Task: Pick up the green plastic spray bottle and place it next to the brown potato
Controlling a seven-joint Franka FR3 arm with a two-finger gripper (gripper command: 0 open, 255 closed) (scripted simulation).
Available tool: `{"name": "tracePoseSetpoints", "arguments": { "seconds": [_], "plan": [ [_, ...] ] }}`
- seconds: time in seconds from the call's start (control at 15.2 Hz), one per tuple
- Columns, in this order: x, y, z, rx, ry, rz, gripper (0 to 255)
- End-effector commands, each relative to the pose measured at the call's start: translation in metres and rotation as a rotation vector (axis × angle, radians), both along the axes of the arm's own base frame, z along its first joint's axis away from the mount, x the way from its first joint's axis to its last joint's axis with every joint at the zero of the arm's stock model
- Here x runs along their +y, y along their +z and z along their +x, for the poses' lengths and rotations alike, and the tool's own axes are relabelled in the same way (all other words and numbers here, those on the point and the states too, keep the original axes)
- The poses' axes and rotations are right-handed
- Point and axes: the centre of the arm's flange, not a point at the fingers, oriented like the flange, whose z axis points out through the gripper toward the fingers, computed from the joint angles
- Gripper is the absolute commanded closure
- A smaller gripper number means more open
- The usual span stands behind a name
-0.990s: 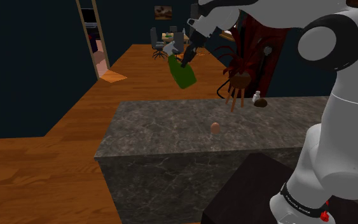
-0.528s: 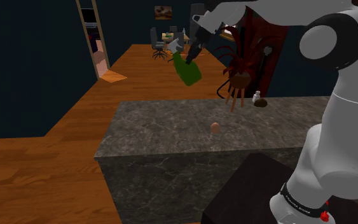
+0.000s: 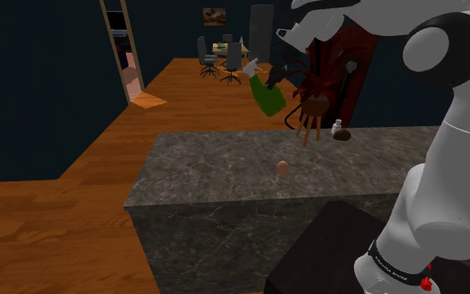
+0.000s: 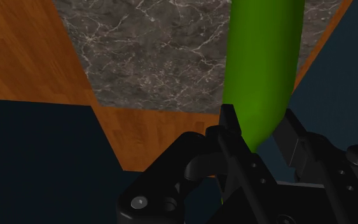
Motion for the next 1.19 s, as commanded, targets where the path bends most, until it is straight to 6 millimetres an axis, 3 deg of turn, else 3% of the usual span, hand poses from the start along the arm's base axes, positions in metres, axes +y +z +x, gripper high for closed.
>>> {"name": "tracePoseSetpoints", "arguments": {
  "seconds": [0.0,1.12],
  "plan": [
    [-0.023,-0.009,-0.01,-0.001,0.001,0.0,255],
    [-0.214,-0.075,-0.107,-0.001,0.001,0.0,255]
  ]
}}
